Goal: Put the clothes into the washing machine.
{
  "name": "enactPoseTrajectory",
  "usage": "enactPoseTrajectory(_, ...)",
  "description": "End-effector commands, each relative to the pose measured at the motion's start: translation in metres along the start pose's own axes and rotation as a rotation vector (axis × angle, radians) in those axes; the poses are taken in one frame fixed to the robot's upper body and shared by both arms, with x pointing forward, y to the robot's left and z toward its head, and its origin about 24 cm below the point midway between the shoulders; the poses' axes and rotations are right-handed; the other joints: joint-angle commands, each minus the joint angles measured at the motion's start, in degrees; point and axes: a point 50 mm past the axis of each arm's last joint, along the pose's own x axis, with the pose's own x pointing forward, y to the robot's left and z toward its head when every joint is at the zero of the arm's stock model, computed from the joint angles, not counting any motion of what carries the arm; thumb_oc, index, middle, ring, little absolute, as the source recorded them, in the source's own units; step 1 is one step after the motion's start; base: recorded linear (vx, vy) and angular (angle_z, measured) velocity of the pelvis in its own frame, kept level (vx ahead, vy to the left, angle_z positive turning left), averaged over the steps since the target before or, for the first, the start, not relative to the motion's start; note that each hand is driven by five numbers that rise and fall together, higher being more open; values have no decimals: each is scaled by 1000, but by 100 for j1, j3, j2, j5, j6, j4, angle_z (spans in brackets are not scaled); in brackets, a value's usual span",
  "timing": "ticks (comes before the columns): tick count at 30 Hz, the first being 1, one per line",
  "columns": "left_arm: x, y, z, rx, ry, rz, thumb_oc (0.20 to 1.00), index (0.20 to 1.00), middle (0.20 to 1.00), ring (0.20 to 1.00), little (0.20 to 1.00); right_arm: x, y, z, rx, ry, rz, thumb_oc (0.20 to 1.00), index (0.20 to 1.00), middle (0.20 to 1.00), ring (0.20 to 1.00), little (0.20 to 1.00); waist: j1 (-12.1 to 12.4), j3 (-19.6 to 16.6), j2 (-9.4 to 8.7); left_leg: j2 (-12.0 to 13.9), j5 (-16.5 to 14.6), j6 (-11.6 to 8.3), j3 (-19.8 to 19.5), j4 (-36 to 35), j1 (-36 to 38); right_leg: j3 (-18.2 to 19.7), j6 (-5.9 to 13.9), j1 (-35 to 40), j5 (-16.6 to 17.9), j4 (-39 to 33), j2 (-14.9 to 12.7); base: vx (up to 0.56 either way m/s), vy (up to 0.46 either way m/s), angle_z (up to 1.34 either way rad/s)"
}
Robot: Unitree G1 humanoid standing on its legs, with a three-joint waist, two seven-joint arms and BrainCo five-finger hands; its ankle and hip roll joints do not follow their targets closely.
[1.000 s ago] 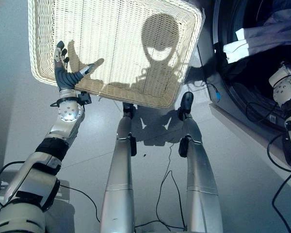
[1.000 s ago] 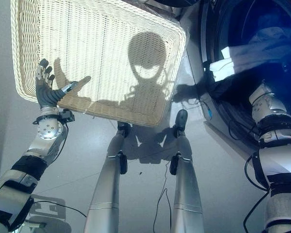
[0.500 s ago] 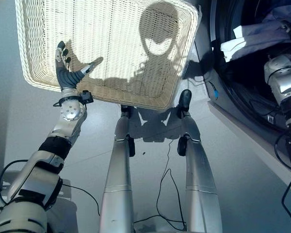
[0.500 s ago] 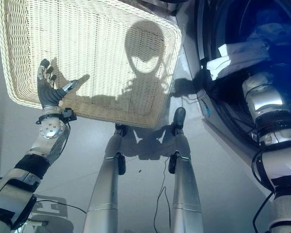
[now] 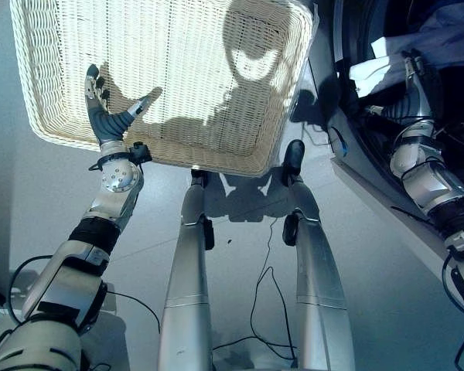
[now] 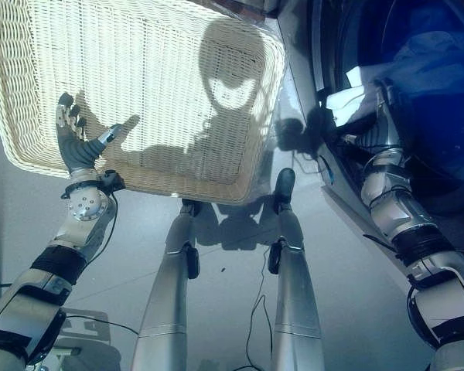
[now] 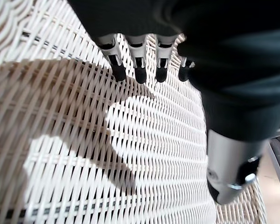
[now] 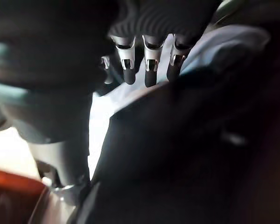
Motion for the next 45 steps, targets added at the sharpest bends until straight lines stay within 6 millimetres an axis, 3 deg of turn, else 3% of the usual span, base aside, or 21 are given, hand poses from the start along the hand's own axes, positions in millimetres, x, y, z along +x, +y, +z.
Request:
enactPoseTrajectory(1,8,-1,13,-34,-72,14,1000,1000,1000,1000,1000,0,-6,-22,-137,-10,72,1000,1000,1000,1000,1000,-28,-145,83,-80,-264,141,-17,336,-45,-367,213,136,-110,306,265,0,0,0)
enactPoseTrajectory(8,14,-3,17,-32,-77,4,1000,1000,1000,1000,1000,3,-3,-43,-262,60,146,1000,1000,1000,1000,1000,37,-145,96,-70,-210,128,-52,299,-55,-402,219,141,-65,282,265,0,0,0)
enactPoseTrajectory(13,20,-7,21,-32,-80,-7,1000,1000,1000,1000,1000,19,-21,-52,-388,148,54,1000,1000,1000,1000,1000,98,-145,125,-101,-204,126,-127,255,-59,-411,240,150,-30,220,263,0,0,0)
enactPoseTrajectory(16,19,-8,21,-37,-80,-7,1000,1000,1000,1000,1000,22,-24,-56,-504,170,92,1000,1000,1000,1000,1000,131,-145,150,-110,-202,133,-140,229,-60,-421,239,152,-30,197,262,0,0,0)
enactPoseTrajectory(20,21,-12,22,-50,-77,-14,1000,1000,1000,1000,1000,23,-33,-69,-792,241,97,1000,1000,1000,1000,1000,199,-145,217,-134,-165,145,-170,207,-54,-440,224,171,-27,187,249,0,0,0)
enactPoseTrajectory(27,25,-11,25,-64,-81,-12,1000,1000,1000,1000,1000,33,-51,-67,-1041,242,48,1000,1000,1000,1000,1000,238,-145,247,-165,-154,158,-223,159,-67,-451,230,182,-8,113,245,1,4,0)
enactPoseTrajectory(28,25,-10,25,-69,-80,-10,1000,1000,1000,1000,1000,34,-55,-67,-1082,249,50,304,304,304,304,304,238,-145,256,-170,-145,157,-223,150,-75,-441,228,176,0,99,252,6,34,-1)
enactPoseTrajectory(29,25,-10,25,-70,-79,-10,1000,1000,1000,1000,1000,35,-55,-67,-1097,250,54,200,200,200,200,200,238,-145,258,-173,-141,159,-224,142,-74,-439,226,176,2,93,254,8,40,-1)
enactPoseTrajectory(36,24,-7,23,-83,-70,-5,1000,1000,1000,1000,1000,36,-56,-66,-1156,234,89,200,200,200,200,200,225,-145,247,-179,-137,160,-220,166,-85,-419,204,187,-13,95,271,3,13,0)
enactPoseTrajectory(45,24,-3,21,-85,-69,0,1000,1000,1000,1000,1000,29,-49,-75,-1060,276,119,200,200,200,200,200,231,-145,233,-181,-123,160,-251,163,-124,-415,188,171,-11,87,288,0,0,0)
